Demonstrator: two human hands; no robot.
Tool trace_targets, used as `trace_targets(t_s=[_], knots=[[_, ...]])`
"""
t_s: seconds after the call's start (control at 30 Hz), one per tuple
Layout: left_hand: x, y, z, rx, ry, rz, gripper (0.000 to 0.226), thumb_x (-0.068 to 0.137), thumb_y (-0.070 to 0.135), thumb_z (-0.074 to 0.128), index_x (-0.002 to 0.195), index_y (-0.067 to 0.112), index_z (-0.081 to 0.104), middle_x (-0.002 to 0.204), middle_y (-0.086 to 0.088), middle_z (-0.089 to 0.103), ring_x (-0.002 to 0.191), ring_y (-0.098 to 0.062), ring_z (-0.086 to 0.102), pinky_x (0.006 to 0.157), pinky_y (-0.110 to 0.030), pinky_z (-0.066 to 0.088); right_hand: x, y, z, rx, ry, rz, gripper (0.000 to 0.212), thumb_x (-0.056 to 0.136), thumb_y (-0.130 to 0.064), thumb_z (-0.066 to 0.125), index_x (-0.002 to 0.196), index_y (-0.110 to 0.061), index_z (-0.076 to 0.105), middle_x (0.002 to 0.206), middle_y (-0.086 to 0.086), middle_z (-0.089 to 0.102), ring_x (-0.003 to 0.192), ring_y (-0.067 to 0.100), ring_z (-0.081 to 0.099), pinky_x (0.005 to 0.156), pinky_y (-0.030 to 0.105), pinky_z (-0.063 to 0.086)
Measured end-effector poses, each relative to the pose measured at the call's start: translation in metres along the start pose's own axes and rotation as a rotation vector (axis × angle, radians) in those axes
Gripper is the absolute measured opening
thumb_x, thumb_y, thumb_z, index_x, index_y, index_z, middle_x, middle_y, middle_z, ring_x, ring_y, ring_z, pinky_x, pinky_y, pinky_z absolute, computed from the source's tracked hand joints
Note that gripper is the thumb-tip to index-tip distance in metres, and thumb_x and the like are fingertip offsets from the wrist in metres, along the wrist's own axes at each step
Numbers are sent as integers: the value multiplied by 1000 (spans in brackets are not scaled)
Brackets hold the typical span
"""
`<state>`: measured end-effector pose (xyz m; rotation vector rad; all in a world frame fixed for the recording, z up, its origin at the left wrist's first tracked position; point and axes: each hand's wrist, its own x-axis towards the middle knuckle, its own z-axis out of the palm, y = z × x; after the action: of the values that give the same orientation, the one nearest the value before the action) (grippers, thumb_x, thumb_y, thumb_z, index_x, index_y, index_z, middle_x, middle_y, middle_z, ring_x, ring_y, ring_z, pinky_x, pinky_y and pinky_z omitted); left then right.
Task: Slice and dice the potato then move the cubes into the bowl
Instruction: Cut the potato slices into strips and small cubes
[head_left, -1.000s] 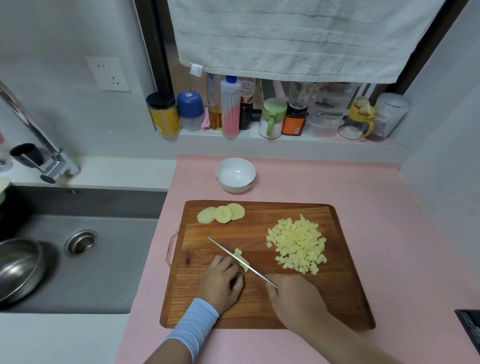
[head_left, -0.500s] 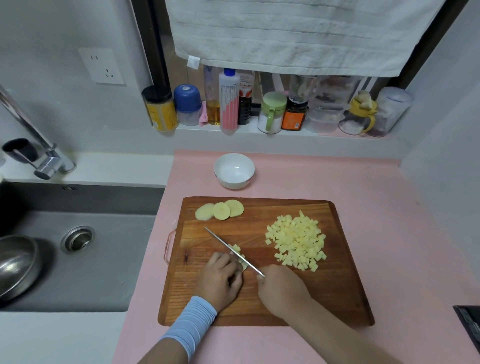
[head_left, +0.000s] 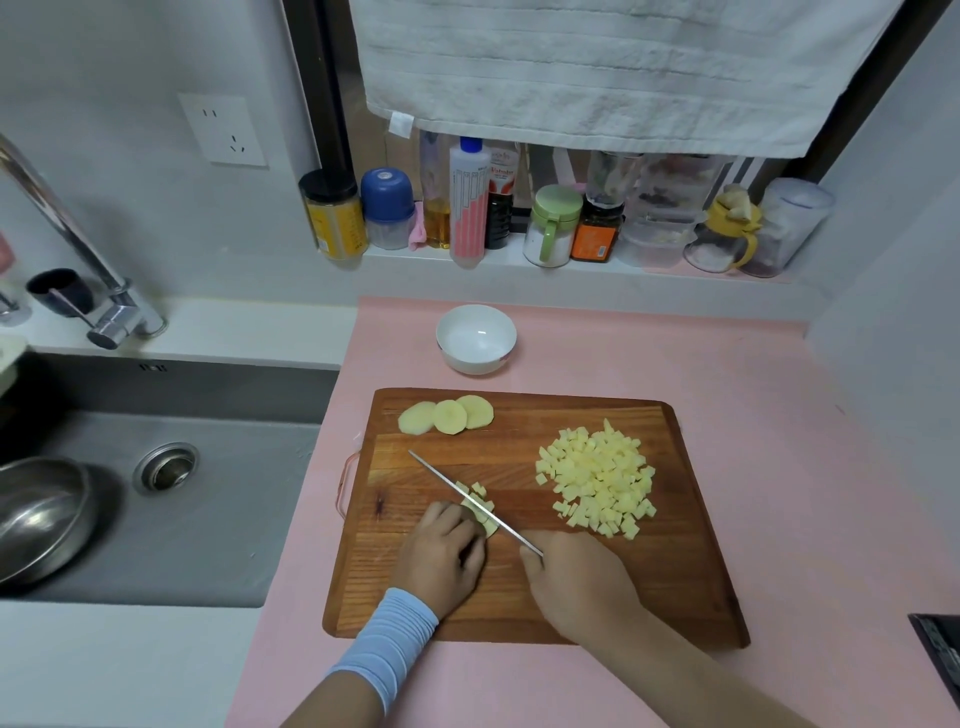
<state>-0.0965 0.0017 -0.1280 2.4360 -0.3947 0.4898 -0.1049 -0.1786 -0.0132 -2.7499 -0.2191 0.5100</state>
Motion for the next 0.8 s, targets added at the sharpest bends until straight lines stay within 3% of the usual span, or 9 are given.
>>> trace_targets(t_s=[0.23, 0.4, 0.8], knots=[[-1, 2, -2, -29, 12, -15, 5, 82, 12, 73, 80, 15, 69, 85, 6, 58, 83, -14, 51, 72, -22, 46, -23, 12, -5, 22, -57, 31, 26, 105, -40, 42, 98, -31, 66, 70, -10, 58, 65, 10, 56, 62, 24, 43], [0, -1, -1, -43, 11, -22, 9, 80, 12, 74, 77, 15, 67, 84, 6, 58, 83, -15, 52, 77, -21, 45, -16, 8, -8, 57, -136, 92, 40, 105, -35, 45, 65, -32, 45, 64, -10, 54, 56, 7, 51, 51, 19, 34], [-2, -2, 1, -26, 23, -16, 7, 82, 14, 73, 77, 16, 68, 86, 7, 60, 85, -15, 55, 76, -22, 47, -6, 2, -9, 45, -160, 90, 43, 105, -34, 46, 63, -29, 43, 63, -9, 52, 54, 6, 49, 48, 18, 31]])
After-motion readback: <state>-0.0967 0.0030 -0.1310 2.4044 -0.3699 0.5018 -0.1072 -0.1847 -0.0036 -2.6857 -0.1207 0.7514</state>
